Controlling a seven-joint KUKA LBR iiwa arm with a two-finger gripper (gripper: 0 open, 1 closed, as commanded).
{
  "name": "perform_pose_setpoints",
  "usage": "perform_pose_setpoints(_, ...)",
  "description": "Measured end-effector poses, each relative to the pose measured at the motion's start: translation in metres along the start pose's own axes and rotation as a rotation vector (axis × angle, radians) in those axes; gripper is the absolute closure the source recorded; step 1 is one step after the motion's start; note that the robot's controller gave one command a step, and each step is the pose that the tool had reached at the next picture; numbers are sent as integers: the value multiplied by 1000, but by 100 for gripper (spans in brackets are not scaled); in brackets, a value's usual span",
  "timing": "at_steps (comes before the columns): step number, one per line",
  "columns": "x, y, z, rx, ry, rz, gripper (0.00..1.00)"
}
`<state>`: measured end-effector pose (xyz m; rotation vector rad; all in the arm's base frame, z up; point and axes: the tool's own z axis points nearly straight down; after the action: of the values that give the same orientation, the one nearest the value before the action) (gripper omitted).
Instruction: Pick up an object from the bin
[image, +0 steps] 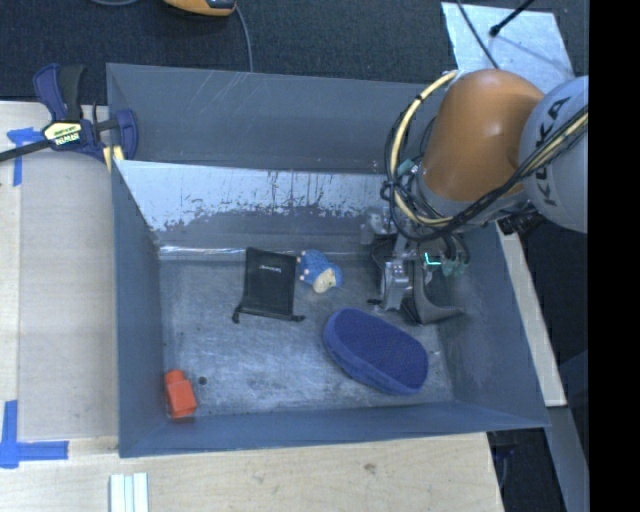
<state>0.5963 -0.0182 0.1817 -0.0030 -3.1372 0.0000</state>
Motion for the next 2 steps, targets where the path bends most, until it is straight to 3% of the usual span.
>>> perform_pose_setpoints(1, 21, 47, 107, -2, -17, 418, 0)
perform_pose_setpoints(2, -13, 20, 32, 2, -15, -214, 0)
